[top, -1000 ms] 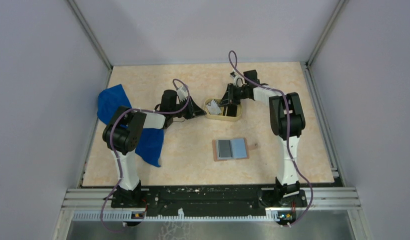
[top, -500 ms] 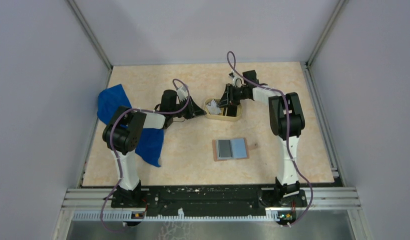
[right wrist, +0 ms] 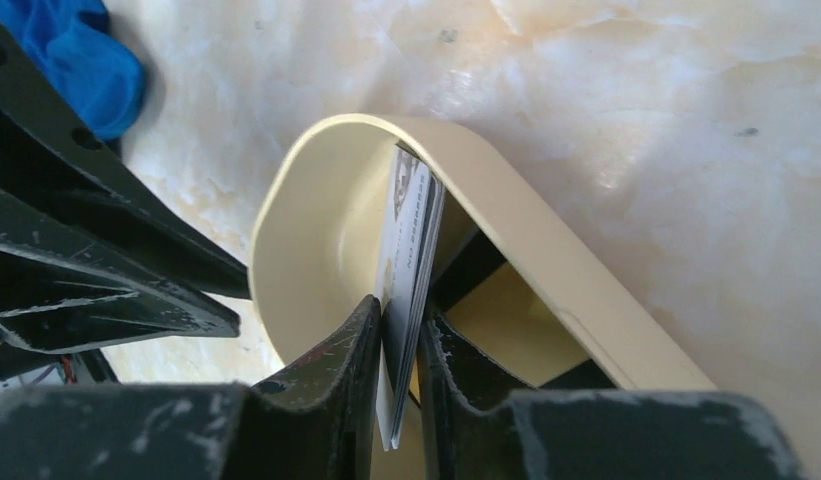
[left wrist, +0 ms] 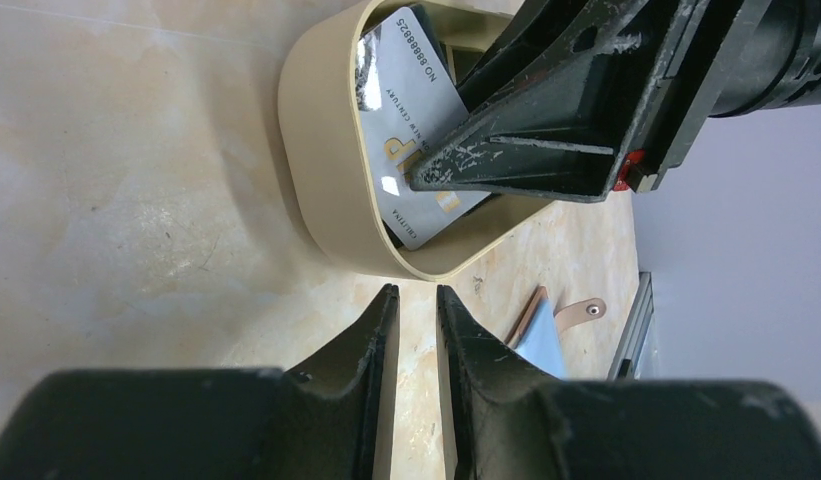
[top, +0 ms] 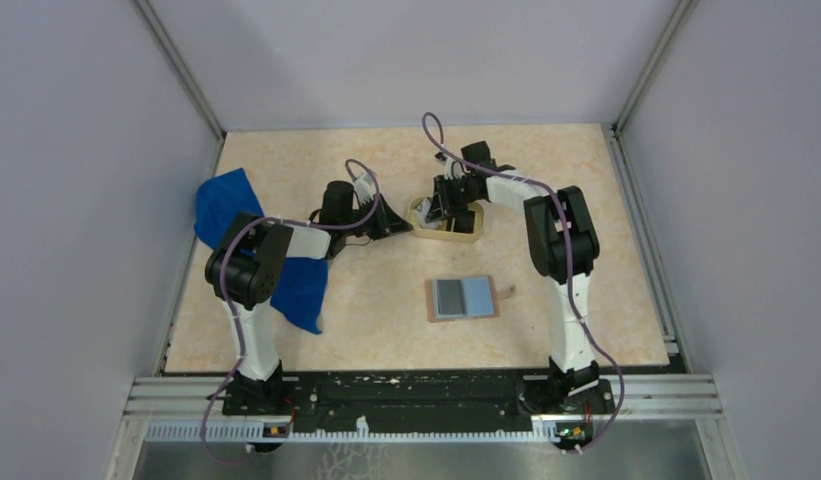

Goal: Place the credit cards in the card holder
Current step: Pick up the credit card from the storage box.

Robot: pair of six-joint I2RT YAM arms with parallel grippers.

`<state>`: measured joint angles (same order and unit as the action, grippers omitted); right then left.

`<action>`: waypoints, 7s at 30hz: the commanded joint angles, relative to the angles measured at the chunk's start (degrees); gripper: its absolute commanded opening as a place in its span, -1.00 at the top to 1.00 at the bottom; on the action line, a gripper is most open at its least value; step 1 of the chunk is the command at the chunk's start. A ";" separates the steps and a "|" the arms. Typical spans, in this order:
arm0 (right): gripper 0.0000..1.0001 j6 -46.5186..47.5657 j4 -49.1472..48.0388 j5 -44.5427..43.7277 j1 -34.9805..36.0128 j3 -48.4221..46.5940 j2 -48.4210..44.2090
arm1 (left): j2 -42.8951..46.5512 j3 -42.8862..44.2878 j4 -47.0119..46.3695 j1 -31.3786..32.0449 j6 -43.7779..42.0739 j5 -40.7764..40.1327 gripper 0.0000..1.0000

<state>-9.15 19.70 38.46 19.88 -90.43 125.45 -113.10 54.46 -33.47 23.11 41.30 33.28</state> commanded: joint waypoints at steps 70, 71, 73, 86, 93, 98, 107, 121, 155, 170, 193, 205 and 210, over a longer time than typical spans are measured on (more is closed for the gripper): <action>0.43 -1.33 3.06 8.87 -4.69 -5.21 -0.57 | 2.80 -1.37 -4.23 -0.26 -0.05 2.12 0.49; 0.43 -1.31 3.06 8.99 -4.82 -5.19 -0.77 | 2.80 -1.37 -4.21 -0.27 -0.02 2.14 0.49; 0.43 -1.23 3.07 9.09 -5.02 -5.12 -0.98 | 2.85 -1.44 -4.30 -0.29 -0.06 2.14 0.49; 0.45 -1.70 2.54 11.02 -7.11 -4.66 -2.41 | 2.79 -1.46 -4.41 -0.39 -0.03 2.24 0.49; 0.52 -1.51 2.62 10.76 -7.77 -4.66 -2.58 | 2.83 -1.54 -4.49 -0.35 0.06 2.24 0.49; 0.57 -1.40 2.62 10.67 -8.33 -4.49 -2.83 | 2.80 -1.55 -4.49 -0.40 -0.06 2.32 0.49; 0.66 -1.31 2.53 10.50 -9.11 -4.32 -3.54 | 2.87 -1.55 -4.49 -0.42 -0.01 2.32 0.49; 1.00 4.53 6.42 5.41 -9.42 -6.15 -6.88 | 4.69 -4.76 -8.90 -0.71 0.80 1.96 0.48; 1.00 19.42 8.21 15.42 -9.46 8.46 -39.19 | 20.78 -35.04 -69.15 0.73 9.33 8.41 -0.20; 1.00 -23.30 -64.03 34.14 -9.30 52.66 -59.69 | 29.30 -41.99 -69.11 15.10 -1.91 -4.53 -0.92; 1.00 -18.31 -61.82 32.60 0.47 54.17 -58.16 | 29.55 -35.23 -69.24 21.01 -4.34 -7.78 -0.22; 1.00 -8.14 -51.35 33.19 2.80 52.16 -56.88 | 30.31 -33.81 -69.27 21.01 -5.31 -4.20 1.00; -0.09 20.77 -16.87 30.83 2.80 43.24 -57.62 | 32.25 -37.10 -66.58 20.11 -9.95 -1.68 1.00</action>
<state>-14.44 -24.01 70.61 22.00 -37.89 68.64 -83.74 19.55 -88.27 43.75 35.90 28.08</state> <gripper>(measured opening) 0.330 0.007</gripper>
